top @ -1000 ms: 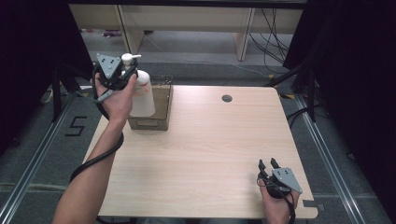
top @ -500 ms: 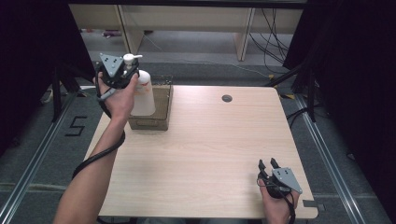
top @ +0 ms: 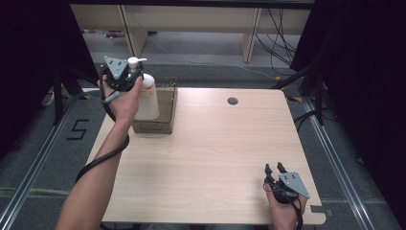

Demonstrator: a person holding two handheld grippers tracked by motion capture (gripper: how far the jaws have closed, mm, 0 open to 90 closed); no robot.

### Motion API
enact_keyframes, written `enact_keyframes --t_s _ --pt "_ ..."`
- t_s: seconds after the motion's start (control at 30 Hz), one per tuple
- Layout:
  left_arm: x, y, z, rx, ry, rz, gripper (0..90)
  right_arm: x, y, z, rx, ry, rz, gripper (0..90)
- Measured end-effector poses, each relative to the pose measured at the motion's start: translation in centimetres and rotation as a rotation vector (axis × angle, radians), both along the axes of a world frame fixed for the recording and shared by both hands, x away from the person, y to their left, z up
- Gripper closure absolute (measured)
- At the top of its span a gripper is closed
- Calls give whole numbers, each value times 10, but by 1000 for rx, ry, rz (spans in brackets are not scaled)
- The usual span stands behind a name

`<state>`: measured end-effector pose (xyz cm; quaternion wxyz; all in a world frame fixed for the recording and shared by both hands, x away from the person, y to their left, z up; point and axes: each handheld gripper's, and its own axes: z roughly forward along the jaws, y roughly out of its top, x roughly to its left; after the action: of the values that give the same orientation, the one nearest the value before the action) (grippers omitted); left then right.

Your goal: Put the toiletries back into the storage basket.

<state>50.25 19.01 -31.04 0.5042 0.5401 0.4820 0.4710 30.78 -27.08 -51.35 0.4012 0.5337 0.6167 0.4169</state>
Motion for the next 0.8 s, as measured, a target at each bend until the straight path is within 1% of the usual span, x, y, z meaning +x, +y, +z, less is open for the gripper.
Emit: enact_keyframes --t_s 0.03,0.27,0.3,0.33,0.37,0.4,0.43,0.5,0.77,0.8 --pt "0 0 -1 1 1 0 594 0 0 0 -5 -6 0 545" --pt "3 2 -6 6 12 6 594 0 0 0 1 -6 10 546" --pt "3 2 -7 6 16 7 593 0 0 0 -3 -6 9 545" --pt "3 2 -8 8 20 6 594 1 -1 -1 -17 -16 7 545" --pt "3 2 -9 8 22 7 594 2 -1 -1 -29 -17 -1 546" --pt "3 2 -10 4 22 7 594 2 -1 -1 -24 -16 2 545" --pt "3 2 -11 4 24 7 594 0 0 0 2 -2 8 546" --pt "3 2 -12 3 28 10 594 0 0 0 -5 -8 8 546" --pt "2 3 -15 2 38 18 594 0 1 0 -5 1 6 545" --pt "2 3 -15 2 38 19 593 -1 2 0 14 2 0 545"
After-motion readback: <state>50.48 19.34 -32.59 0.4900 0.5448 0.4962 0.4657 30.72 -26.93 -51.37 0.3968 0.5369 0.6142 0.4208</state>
